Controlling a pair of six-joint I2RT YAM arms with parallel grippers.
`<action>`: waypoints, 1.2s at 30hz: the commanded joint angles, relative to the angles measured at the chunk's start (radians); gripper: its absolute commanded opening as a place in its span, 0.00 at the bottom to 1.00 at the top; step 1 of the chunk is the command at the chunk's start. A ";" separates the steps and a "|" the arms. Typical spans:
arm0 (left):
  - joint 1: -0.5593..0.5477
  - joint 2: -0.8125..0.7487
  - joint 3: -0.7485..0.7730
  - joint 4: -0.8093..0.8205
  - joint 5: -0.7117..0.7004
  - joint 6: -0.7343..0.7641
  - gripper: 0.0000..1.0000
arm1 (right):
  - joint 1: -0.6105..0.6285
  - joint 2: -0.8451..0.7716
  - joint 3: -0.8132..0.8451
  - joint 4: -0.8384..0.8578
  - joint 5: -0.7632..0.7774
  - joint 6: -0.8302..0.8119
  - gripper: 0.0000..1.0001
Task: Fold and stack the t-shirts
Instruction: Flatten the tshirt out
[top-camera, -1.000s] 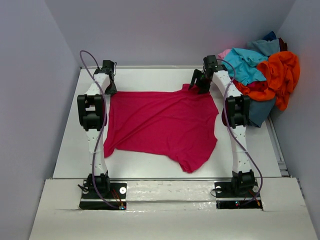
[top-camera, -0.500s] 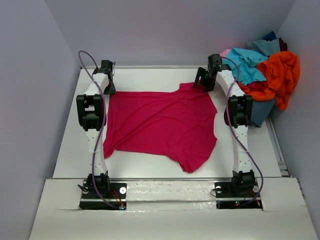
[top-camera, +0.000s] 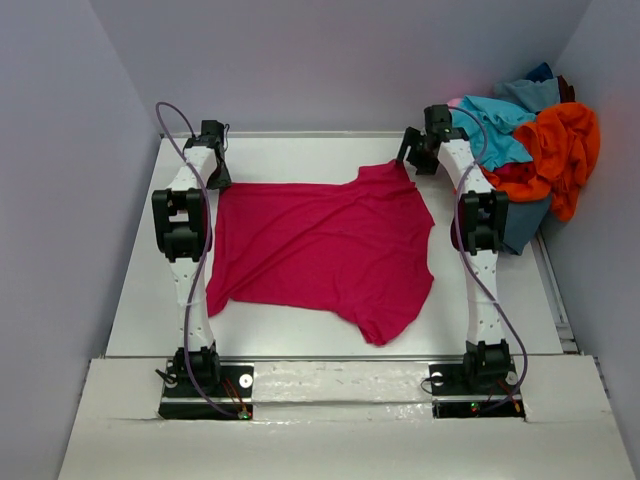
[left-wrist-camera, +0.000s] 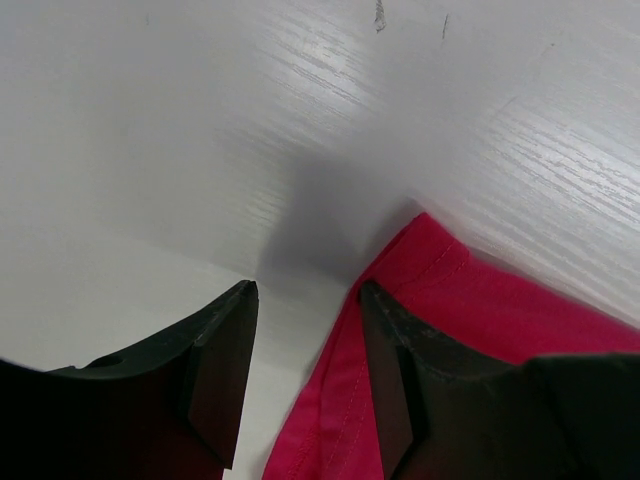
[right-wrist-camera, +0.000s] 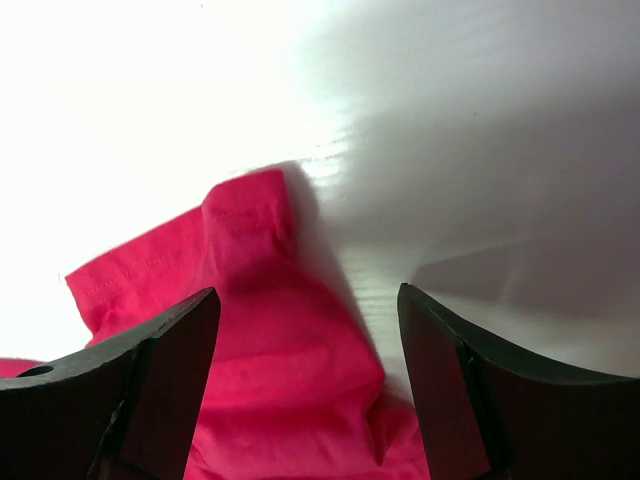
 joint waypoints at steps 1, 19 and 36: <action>-0.005 -0.071 -0.012 -0.040 0.021 0.004 0.57 | -0.024 0.057 0.066 0.066 -0.036 0.010 0.78; -0.025 -0.045 0.014 -0.097 0.030 -0.018 0.57 | -0.024 0.128 0.026 0.111 -0.234 0.079 0.70; -0.025 -0.114 0.001 0.004 0.131 0.017 0.61 | -0.024 0.088 -0.076 0.103 -0.247 0.064 0.64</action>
